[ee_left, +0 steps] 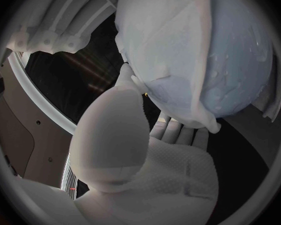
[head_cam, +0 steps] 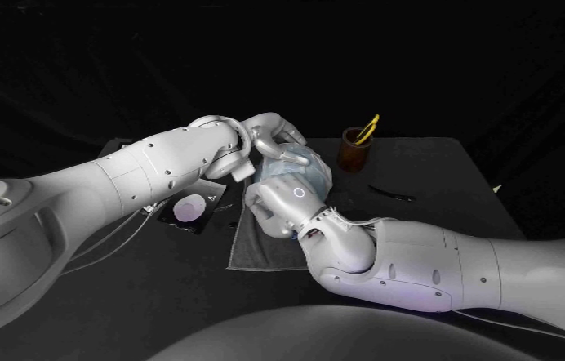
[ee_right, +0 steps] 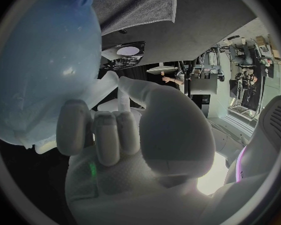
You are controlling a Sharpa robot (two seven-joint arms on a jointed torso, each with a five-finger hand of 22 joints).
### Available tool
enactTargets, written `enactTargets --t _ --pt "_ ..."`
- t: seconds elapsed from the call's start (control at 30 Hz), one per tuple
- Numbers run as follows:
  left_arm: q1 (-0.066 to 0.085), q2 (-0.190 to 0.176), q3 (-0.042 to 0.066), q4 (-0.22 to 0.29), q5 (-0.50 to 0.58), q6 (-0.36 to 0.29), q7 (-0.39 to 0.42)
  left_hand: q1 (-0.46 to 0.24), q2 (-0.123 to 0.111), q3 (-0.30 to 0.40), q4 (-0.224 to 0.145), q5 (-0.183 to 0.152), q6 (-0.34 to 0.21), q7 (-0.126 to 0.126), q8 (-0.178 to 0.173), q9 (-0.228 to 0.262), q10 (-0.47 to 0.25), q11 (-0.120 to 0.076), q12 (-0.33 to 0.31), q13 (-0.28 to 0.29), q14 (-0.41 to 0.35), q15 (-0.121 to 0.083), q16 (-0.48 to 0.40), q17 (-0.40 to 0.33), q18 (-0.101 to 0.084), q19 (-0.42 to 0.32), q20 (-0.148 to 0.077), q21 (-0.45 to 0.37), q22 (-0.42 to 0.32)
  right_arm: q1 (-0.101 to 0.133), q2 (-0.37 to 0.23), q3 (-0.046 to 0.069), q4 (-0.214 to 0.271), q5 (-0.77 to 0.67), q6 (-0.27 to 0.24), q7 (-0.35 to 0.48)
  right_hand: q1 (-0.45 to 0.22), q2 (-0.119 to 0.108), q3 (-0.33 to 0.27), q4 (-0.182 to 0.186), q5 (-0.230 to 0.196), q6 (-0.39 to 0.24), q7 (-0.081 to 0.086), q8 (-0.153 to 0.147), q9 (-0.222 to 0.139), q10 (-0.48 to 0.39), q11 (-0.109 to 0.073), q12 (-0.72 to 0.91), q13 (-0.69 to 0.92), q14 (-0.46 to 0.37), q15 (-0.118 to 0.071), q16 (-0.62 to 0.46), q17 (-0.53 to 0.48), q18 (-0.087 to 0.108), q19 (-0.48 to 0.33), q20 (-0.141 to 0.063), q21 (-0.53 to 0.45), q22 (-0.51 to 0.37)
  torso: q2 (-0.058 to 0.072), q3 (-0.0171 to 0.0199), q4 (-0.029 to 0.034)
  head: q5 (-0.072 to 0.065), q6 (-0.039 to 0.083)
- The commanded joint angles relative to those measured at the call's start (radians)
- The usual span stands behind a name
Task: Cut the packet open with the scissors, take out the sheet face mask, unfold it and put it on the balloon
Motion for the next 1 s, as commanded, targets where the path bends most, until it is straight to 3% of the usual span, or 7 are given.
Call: enactTargets --t 0.03,0.6,0.67,0.73,0.77,0.9,1.0 --pt "0.001 0.004 0.0 0.0 0.003 0.013 -0.004 0.01 -0.003 0.008 0.001 0.003 0.006 0.077 0.003 0.002 0.006 0.002 -0.004 0.001 0.002 -0.001 0.0 0.0 -0.003 -0.003 -0.001 0.0 0.0 -0.001 0.004 -0.001 -0.001 -0.005 0.037 0.003 -0.001 0.01 0.005 -0.002 0.0 0.006 -0.001 0.004 0.049 0.118 -0.01 0.005 0.264 0.103 -0.008 0.006 0.263 -0.008 0.001 -0.001 -0.004 0.001 0.0 -0.0001 -0.0002 0.0 0.0" --pt "0.002 0.006 0.0 0.0 0.005 0.012 -0.005 0.01 -0.003 0.007 0.001 0.003 0.007 0.077 0.003 0.002 0.007 0.002 -0.004 0.001 0.0 -0.002 -0.001 0.0 -0.003 -0.003 -0.001 0.0 0.0 -0.002 0.02 -0.004 -0.013 0.046 0.037 0.051 -0.018 0.002 -0.002 -0.01 0.0 -0.011 0.005 0.003 0.053 0.118 -0.006 0.005 0.264 0.103 -0.005 0.006 0.263 -0.003 -0.015 -0.001 -0.023 -0.02 0.0 0.0002 -0.0009 0.001 0.0" --pt "0.002 0.006 0.0 0.001 0.005 0.013 -0.005 0.01 -0.003 0.007 0.001 0.003 0.007 0.077 0.003 0.002 0.007 0.002 -0.004 0.001 0.0 -0.002 -0.001 0.0 -0.003 -0.003 -0.001 0.0 0.0 -0.001 0.02 -0.004 -0.015 0.062 0.024 0.061 -0.069 -0.039 -0.05 0.009 0.007 -0.086 0.028 -0.04 0.04 0.118 0.012 0.005 0.264 0.103 0.005 0.006 0.263 0.001 -0.029 0.003 -0.042 -0.041 -0.001 0.0004 -0.0004 0.001 0.0" --pt "0.002 0.006 0.0 0.001 0.006 0.013 -0.005 0.01 -0.003 0.006 0.001 0.003 0.006 0.077 0.003 0.001 0.007 0.002 -0.005 0.0 -0.001 -0.002 -0.001 -0.001 -0.003 -0.001 -0.001 0.0 0.0 -0.001 0.018 -0.004 -0.015 0.07 0.01 0.067 -0.111 -0.072 -0.128 0.036 -0.004 -0.177 0.07 -0.11 0.013 0.118 0.052 0.005 0.264 0.103 0.04 0.006 0.263 0.0 -0.043 0.025 -0.061 -0.059 -0.001 0.0005 0.0001 0.0 0.0" --pt "0.002 0.006 0.0 0.001 0.006 0.013 -0.005 0.01 -0.003 0.006 0.001 0.003 0.006 0.077 0.003 0.001 0.007 0.002 -0.005 0.0 -0.001 -0.002 -0.001 -0.001 -0.003 -0.001 -0.001 0.0 0.0 -0.001 0.017 -0.004 -0.014 0.074 0.001 0.069 -0.115 -0.081 -0.147 0.039 0.001 -0.19 0.077 -0.121 0.009 0.115 0.055 -0.001 0.26 0.103 0.045 0.006 0.263 0.0 -0.045 0.028 -0.063 -0.061 0.0 0.0005 0.0002 0.0 0.0" --pt "0.002 0.004 0.0 0.002 0.007 0.014 -0.005 0.01 -0.003 0.006 0.001 0.003 0.006 0.077 0.003 0.001 0.007 0.002 -0.005 0.0 -0.001 -0.002 -0.001 -0.001 -0.003 -0.001 -0.001 0.0 0.0 -0.001 0.011 -0.004 -0.01 0.08 -0.027 0.074 -0.072 -0.052 -0.32 0.079 0.0 -0.209 0.09 -0.18 -0.009 0.106 0.07 -0.026 0.245 0.103 0.062 0.006 0.263 0.009 -0.051 0.059 -0.079 -0.071 0.0 0.0004 -0.0005 0.0 0.0" --pt "0.002 0.003 0.0 0.003 0.009 0.014 -0.005 0.01 -0.003 0.006 0.001 0.003 0.006 0.077 0.003 0.001 0.007 0.002 -0.005 0.0 -0.001 -0.002 -0.001 -0.001 -0.003 -0.001 -0.001 0.0 0.0 -0.001 0.005 -0.004 -0.003 0.086 -0.045 0.084 -0.035 -0.043 -0.41 0.11 -0.001 -0.205 0.094 -0.204 -0.015 0.103 0.071 -0.034 0.24 0.103 0.063 0.006 0.263 0.01 -0.053 0.064 -0.086 -0.074 0.001 0.0006 -0.0001 0.001 0.0"
